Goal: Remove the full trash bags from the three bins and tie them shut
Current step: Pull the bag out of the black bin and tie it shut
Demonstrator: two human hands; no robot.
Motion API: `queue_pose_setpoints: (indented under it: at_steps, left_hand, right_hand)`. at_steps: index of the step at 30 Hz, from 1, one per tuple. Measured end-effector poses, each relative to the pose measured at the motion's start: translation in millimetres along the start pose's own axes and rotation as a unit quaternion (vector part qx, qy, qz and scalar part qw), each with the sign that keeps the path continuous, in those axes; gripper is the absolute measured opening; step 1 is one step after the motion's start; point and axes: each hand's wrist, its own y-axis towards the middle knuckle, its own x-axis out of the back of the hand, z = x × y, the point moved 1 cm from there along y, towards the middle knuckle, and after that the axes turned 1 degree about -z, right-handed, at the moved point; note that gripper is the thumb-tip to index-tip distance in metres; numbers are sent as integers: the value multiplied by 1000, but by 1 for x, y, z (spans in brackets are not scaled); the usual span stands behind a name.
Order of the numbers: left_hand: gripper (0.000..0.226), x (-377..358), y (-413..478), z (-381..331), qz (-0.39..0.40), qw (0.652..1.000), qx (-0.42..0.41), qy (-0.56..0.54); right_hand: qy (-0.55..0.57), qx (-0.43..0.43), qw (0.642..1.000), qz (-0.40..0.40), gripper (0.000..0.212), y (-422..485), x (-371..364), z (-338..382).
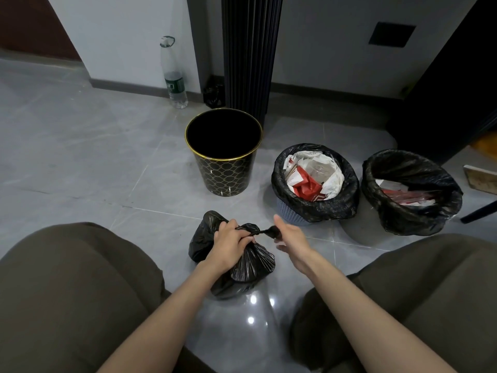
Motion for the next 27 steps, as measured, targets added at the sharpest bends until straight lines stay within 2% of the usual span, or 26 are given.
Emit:
queue_pose_setpoints:
  at_steps: [4,7,8,9,10,11,12,14,15,16,17,18,19,21,23,25,27]
  left_hand:
    - [25,-1,0,-1,6,1000,-7,-7]
    - [24,-1,0,0,10,1000,-8,-2]
    - [24,-1,0,0,11,1000,-9,-1]
    - [24,-1,0,0,11,1000,-8,-2]
    - [23,-1,0,0,11,1000,-7,-2]
    - [23,-1,0,0,10,1000,-6,-3]
    - [23,0,0,0,8,1000,-4,-1]
    - [24,0,1,1,-2,1000,-1,8]
    - [24,0,1,2,-5,1000,2,10]
    - [24,1,2,2,-7,1000,3,11]
    - [24,0,2,3,-6,1000,4,11]
    - [24,0,2,4,-5,1000,5,10]
    - [24,-1,3,4,-8,1000,5,9]
    - [24,-1,4,5,-10,1000,9,-3]
    - [25,-1,5,7,-4,1000,12,-15]
    - [26,-4,7,12,17,999,15,-31]
    - [20,-10,12,17,23,997,18,-74]
  right_hand:
    - [235,-100,963,81,20,-1,-5,4]
    - [303,-116,944,63,22,-1,-11,-3]
    - [289,-103,951,42,21,-1,-12,-6]
    - [230,-71,971,3,20,0,-12,-9]
    - [116,-16,992,-38,21,2,-8,-12]
    - [-44,57,995,-65,26,4,-5,-13]
    - [-209,123,968,-67,32,6,-2,-13]
    - [-435,204,876,-38,30,2,-1,-8]
    - [-494,217,842,-21,26,1,0,-5]
    - [-524,218,823,-4,24,0,1,-3]
    - [-527,210,823,14,22,1,3,-2]
    - [-505,201,839,36,20,1,4,-1]
    - [-453,189,869,56,18,0,5,2]
    - [-286,158,943,69,19,0,4,5]
    - [-108,102,985,88,23,-2,1,8]
    - [53,40,992,109,26,-2,-4,7]
    - [193,-17,975,113,28,-1,-8,5]
